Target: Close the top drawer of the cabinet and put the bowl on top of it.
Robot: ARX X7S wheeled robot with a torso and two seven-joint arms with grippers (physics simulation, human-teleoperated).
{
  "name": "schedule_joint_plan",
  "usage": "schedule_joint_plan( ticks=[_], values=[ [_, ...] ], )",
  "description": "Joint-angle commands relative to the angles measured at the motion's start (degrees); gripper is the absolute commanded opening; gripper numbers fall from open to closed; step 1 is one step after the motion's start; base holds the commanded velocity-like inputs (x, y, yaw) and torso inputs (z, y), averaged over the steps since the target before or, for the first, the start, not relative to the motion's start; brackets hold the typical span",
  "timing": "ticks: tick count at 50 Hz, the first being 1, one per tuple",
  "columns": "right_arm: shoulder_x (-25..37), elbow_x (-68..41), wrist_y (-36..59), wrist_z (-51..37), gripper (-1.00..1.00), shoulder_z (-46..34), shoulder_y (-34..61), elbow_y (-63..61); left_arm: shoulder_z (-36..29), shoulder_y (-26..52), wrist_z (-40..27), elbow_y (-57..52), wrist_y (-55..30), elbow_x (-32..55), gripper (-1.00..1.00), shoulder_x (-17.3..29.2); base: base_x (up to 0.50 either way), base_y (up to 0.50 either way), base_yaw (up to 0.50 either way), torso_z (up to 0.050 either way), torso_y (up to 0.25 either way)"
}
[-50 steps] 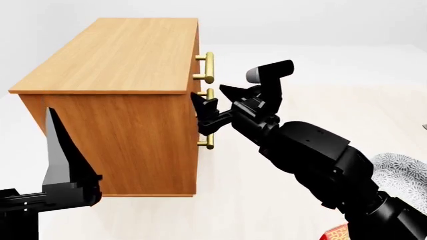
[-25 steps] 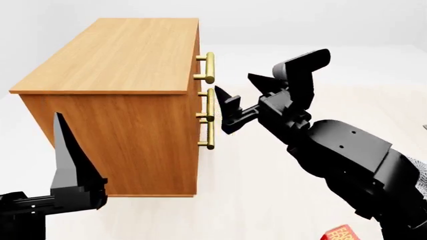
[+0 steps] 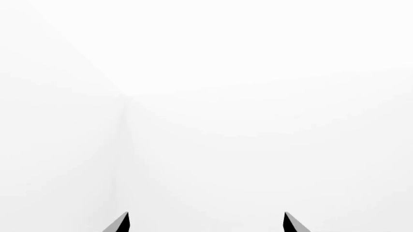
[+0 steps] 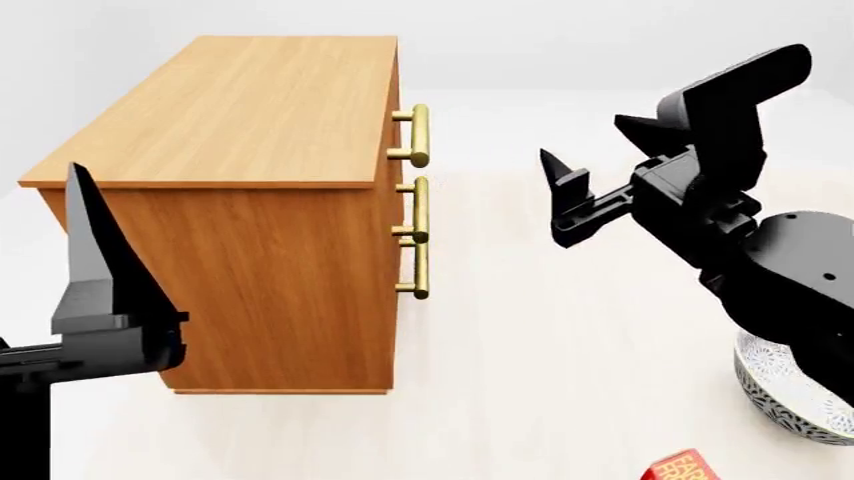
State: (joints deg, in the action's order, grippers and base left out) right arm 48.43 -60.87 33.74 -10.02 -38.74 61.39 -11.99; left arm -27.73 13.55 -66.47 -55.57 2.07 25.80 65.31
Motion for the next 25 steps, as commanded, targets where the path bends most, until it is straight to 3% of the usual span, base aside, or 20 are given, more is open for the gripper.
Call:
schedule_joint_plan(
  ticks=[1,25],
  values=[
    [6.3,-0.6,4.8,0.6,1.0,1.0,3.6,0.5,-0.4,0.1,0.4,0.4,0.3,-0.1,1.0,0.0,0.0,0.0,0.0,0.0,0.0],
    [13.4,3.0,9.5,5.7,1.0,-2.2,3.9,5.4,-1.1,-1.9,0.7,1.6,2.0,-2.8,1.0,-0.7,0.0,0.0,0.0,0.0,0.0]
  ],
)
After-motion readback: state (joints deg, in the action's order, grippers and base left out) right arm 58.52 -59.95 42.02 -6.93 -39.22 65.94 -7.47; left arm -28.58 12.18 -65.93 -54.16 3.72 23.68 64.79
